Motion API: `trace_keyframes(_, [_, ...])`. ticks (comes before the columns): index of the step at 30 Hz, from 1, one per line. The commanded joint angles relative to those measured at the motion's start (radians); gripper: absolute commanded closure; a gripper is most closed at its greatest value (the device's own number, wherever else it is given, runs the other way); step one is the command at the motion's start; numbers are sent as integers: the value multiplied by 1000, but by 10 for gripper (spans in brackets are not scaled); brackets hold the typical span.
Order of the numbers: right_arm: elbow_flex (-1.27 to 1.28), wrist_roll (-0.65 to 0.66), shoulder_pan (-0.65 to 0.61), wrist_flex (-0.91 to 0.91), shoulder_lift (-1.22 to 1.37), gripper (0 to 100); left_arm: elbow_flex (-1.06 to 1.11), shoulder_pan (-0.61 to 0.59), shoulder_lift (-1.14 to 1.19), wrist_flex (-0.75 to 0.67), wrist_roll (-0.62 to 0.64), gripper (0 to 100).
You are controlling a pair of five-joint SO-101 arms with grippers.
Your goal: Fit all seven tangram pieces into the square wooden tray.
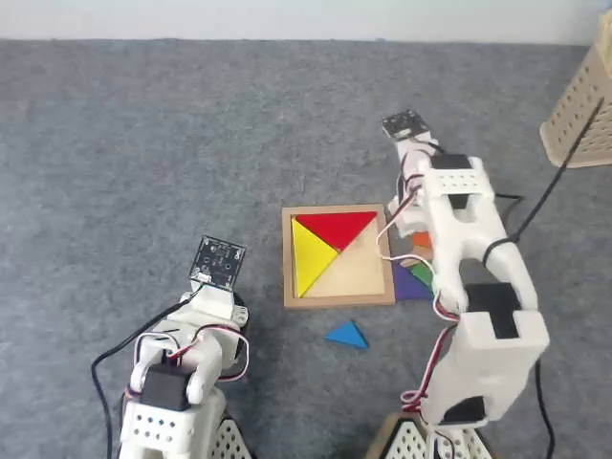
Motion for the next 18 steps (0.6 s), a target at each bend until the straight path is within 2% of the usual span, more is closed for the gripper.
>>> trace_keyframes(1, [-11, 28, -33, -18, -47, 831, -18, -3, -20, 6, 6, 988])
trace_keyframes(8, [-29, 75, -30, -45, 65, 832, -18, -3, -20, 6, 6, 988])
trace_keyframes(18, [-170, 69, 91, 7, 168, 832, -18, -3, -20, 6, 6, 988])
